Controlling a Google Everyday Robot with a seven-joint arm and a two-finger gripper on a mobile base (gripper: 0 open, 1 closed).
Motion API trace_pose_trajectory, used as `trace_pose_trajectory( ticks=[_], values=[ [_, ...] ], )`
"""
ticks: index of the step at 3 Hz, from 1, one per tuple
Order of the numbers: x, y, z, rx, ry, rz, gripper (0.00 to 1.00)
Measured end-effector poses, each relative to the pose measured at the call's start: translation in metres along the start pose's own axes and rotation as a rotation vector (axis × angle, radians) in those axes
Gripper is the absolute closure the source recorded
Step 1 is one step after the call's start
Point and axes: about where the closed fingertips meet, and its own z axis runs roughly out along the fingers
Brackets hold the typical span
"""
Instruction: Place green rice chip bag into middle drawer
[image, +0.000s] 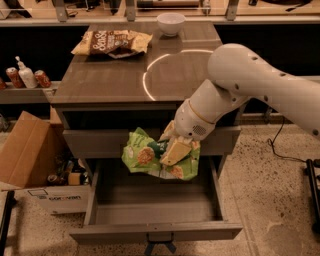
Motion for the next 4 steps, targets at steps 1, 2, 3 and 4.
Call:
trace_pose_trajectory(
  ticks=[1,2,3,4],
  values=[
    [0.000,0.000,0.000,0.000,0.000,0.000,1.00],
    [-0.006,0.005,0.012,-0.024,-0.015,0.073,1.00],
    [-0.006,0.024,0.036,-0.059,-0.063,0.183,1.00],
    [-0.003,0.035,0.049,-0.077,-0.089,0.256,1.00]
  ],
)
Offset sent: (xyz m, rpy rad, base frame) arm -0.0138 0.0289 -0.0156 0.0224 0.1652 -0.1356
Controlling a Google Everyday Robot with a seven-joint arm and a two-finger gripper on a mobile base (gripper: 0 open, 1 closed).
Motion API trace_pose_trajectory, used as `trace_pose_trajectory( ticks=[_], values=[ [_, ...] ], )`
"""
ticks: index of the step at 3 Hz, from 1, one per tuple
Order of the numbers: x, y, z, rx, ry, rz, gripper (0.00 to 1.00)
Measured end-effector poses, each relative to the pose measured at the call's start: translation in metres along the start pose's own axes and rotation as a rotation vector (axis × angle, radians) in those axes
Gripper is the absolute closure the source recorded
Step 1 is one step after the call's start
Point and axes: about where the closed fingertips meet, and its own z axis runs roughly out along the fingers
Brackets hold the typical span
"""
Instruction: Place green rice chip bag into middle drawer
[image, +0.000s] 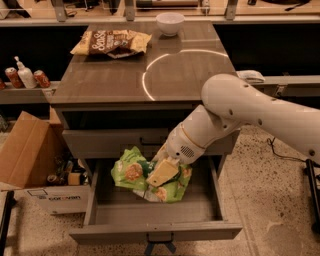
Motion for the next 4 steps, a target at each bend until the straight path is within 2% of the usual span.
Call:
trace_pose_trajectory(
  ticks=[1,2,3,4],
  values=[
    [0.013,0.002,0.019,-0.021,-0.029,0.079,1.00],
    [0.013,0.002,0.019,-0.021,-0.029,0.079,1.00],
    [0.039,-0.023,0.024,0.022,-0.030,0.043,1.00],
    [0.081,-0.070,0.031,0.100,-0.012,0.027,1.00]
  ],
)
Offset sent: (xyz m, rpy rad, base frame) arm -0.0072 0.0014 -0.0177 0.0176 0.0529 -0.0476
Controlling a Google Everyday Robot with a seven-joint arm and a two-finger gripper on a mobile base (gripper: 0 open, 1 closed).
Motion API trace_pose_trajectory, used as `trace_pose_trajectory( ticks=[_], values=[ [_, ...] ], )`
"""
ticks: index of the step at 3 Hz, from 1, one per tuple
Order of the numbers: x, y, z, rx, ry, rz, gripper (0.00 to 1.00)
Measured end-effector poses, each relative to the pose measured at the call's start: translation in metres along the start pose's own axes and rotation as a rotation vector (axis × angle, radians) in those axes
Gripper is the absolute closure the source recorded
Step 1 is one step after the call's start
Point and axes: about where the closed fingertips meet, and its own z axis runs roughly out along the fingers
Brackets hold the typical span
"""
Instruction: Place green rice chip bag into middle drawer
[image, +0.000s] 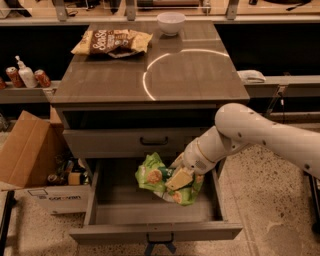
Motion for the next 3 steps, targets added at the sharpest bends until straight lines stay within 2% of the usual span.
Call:
trace_pose_trajectory(
  ticks=[1,2,3],
  values=[
    [0.027,-0.033,0.004,0.085,0.034,0.005,1.00],
    [0.039,-0.056,0.008,0.173,0.082,0.008,1.00],
    [0.041,-0.069,0.017,0.264,0.091,0.035,1.00]
  ],
)
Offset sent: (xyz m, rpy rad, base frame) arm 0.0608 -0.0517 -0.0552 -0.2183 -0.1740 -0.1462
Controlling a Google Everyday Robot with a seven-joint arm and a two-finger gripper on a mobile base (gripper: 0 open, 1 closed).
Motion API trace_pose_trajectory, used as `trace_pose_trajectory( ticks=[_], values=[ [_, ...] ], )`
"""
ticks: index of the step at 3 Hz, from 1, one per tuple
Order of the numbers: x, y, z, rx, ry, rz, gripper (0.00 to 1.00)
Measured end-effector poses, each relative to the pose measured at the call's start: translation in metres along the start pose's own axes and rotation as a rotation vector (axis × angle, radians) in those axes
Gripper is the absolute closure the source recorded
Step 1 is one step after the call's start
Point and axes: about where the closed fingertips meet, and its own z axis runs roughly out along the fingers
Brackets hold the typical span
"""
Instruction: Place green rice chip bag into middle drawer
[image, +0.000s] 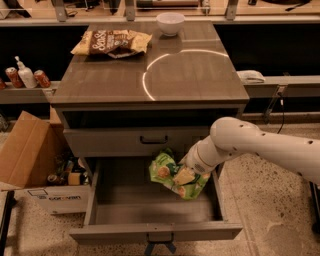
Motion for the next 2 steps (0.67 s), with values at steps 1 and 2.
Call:
trace_pose_trajectory(
  ticks=[1,2],
  values=[
    [0.000,0.000,0.000,-0.002,0.001,-0.001,1.00],
    [0.009,0.004,0.016,-0.016,0.018,0.030,1.00]
  ],
)
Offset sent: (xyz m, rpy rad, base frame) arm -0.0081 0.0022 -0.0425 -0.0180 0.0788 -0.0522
